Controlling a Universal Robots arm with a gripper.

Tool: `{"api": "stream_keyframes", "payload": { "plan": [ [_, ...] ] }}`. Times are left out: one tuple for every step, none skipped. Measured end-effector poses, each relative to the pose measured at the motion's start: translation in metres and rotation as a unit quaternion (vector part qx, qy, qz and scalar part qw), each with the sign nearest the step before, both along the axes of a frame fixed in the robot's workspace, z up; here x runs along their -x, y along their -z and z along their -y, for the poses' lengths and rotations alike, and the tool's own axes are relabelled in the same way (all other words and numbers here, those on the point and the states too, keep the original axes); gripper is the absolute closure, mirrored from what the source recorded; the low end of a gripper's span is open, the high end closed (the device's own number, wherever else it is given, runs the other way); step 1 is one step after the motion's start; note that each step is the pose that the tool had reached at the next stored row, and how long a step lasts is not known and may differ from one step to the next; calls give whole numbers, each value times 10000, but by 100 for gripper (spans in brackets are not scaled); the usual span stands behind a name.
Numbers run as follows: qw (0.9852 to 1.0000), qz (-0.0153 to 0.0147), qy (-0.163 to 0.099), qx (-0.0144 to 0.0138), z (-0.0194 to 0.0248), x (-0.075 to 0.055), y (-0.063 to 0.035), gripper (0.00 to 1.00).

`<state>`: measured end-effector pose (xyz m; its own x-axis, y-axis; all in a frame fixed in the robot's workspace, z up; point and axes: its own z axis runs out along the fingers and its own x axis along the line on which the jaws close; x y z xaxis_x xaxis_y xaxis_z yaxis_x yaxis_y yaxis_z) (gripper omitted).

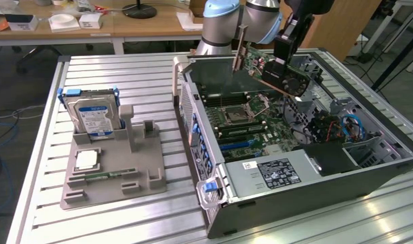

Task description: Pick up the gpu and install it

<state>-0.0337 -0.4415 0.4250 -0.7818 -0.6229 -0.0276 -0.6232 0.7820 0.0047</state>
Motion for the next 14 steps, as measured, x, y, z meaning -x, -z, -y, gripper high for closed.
{"api": "stream_keyframes", "payload": {
  "plan": [
    [10000, 0, -26, 1, 0, 0, 0, 74],
    [10000, 0, -53, 1, -1, 0, 0, 74],
    [10000, 0, -81, 0, -1, 0, 0, 74],
    [9999, 0, -116, 0, -1, 0, 0, 74],
    [9999, 0, -149, 0, -1, 0, 0, 74],
    [9998, 0, -177, 0, -1, 0, 0, 74],
    [9998, 0, -202, 0, -1, 0, 1, 74],
    [9997, 0, -228, 0, -1, 0, 1, 74],
    [9997, 0, -257, 0, -1, 0, 1, 74],
    [9996, 0, -290, 0, -1, 0, 1, 74],
    [9995, 0, -319, 0, -1, 0, 0, 74],
    [9994, 0, -347, 0, -1, 0, 0, 74],
    [9993, 0, -371, 0, -1, 0, 0, 74],
    [9992, 0, -395, 0, -1, 0, 1, 74]
  ]
}}
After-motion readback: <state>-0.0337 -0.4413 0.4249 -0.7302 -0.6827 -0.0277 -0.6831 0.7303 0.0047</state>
